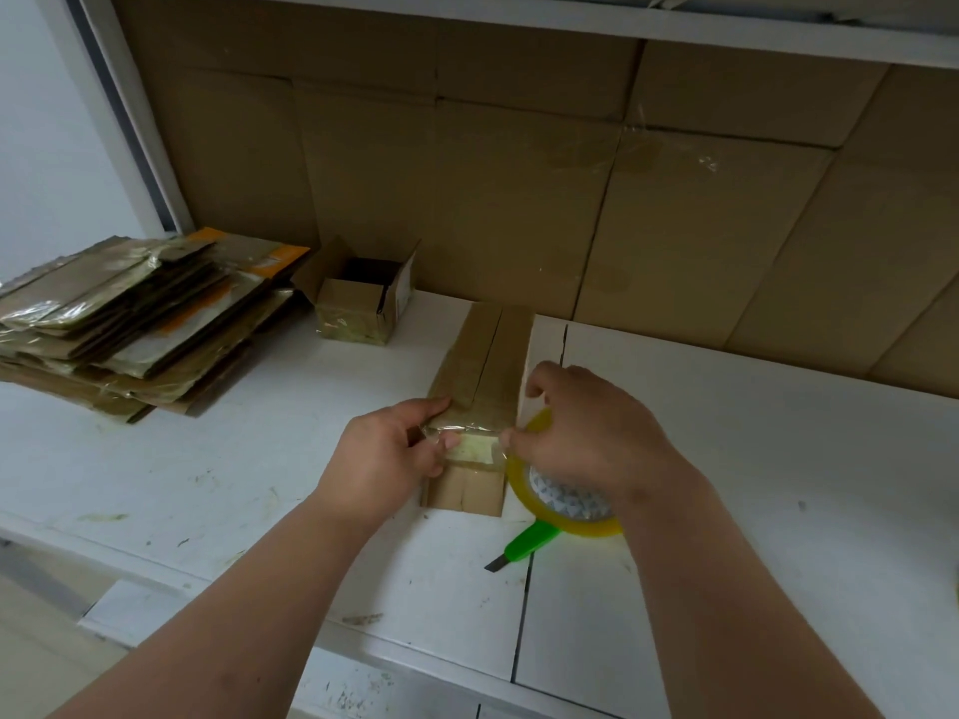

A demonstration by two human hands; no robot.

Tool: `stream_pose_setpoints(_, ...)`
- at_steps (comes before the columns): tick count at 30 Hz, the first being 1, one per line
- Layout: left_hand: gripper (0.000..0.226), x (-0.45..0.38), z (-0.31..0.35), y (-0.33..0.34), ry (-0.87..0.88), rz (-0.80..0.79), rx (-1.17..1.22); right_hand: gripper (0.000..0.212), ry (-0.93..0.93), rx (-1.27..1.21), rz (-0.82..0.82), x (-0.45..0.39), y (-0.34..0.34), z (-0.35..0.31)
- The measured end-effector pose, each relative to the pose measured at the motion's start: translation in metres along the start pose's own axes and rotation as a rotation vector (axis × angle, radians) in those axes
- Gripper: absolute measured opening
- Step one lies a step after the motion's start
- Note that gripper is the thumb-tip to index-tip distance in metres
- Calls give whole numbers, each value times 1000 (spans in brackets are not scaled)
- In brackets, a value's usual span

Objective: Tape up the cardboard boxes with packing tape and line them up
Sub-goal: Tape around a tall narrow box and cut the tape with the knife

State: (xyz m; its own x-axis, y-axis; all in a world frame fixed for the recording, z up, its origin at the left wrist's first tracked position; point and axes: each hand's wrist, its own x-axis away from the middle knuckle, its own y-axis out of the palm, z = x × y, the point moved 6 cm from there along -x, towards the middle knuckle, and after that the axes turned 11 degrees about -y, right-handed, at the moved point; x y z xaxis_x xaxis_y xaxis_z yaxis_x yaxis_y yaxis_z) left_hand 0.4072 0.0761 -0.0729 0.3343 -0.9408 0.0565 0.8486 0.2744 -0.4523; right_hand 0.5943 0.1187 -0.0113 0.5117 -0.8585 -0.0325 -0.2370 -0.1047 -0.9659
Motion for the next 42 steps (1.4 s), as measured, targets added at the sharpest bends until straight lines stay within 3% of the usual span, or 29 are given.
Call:
stream_pose_setpoints(2,41,-3,1,-5,8,4,-14,59,82,-77,-81,6,-2,20)
stream_pose_setpoints(5,39,-11,2,-15,-32,43,-28,50,87,-360,-122,14,4,33)
stream_pose_setpoints(9,45,-16,17,-18,40,210,-314,58,43,-653,-50,15,21,16)
stream_pose_setpoints(12,45,-10,30,-7,210,207,-401,52,92,-834,60,16,27,5)
stream_pose_setpoints(16,40,-22,23,-9,28,114,-253,57,151,-1167,70,23,50,-7)
stream_pose_setpoints(21,28,-32,15,-12,-140,-22,53,35,201,-1534,72,28,72,-19)
stream_pose_setpoints(25,49,-38,24,-9,-103,8,-110,36,174,-1532,34,32,84,-19)
stream_pose_setpoints(30,52,-44,28,-3,-16,26,-328,39,110,-1510,29,38,93,-23)
stream_pose_setpoints(42,54,-50,24,7,23,-113,-483,39,123,-1450,97,47,92,-26)
